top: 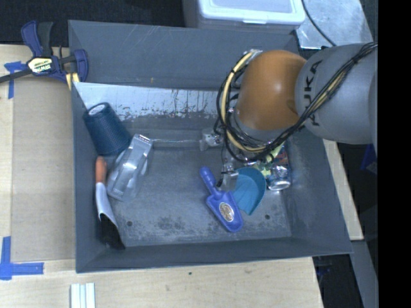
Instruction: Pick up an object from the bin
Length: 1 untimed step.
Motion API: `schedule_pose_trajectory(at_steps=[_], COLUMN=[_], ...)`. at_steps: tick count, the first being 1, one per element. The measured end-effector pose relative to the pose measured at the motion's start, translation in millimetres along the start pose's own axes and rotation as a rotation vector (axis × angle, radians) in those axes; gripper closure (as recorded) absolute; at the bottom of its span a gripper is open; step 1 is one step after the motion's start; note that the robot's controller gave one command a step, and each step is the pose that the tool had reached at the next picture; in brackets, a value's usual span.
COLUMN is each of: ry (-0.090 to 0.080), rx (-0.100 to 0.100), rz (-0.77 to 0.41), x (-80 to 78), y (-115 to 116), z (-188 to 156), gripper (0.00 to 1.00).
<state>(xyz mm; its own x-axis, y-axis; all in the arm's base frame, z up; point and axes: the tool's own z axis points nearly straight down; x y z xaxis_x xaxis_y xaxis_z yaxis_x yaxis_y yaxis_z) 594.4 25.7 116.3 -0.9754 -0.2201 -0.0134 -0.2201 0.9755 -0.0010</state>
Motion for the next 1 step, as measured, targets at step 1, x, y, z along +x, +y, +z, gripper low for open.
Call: schedule_pose_trajectory(at_steps=[1], ry=[0.006], rx=[0.0], rz=[0.099], x=[32.3], y=[-23.3], z=[39.4], gripper=[0.0])
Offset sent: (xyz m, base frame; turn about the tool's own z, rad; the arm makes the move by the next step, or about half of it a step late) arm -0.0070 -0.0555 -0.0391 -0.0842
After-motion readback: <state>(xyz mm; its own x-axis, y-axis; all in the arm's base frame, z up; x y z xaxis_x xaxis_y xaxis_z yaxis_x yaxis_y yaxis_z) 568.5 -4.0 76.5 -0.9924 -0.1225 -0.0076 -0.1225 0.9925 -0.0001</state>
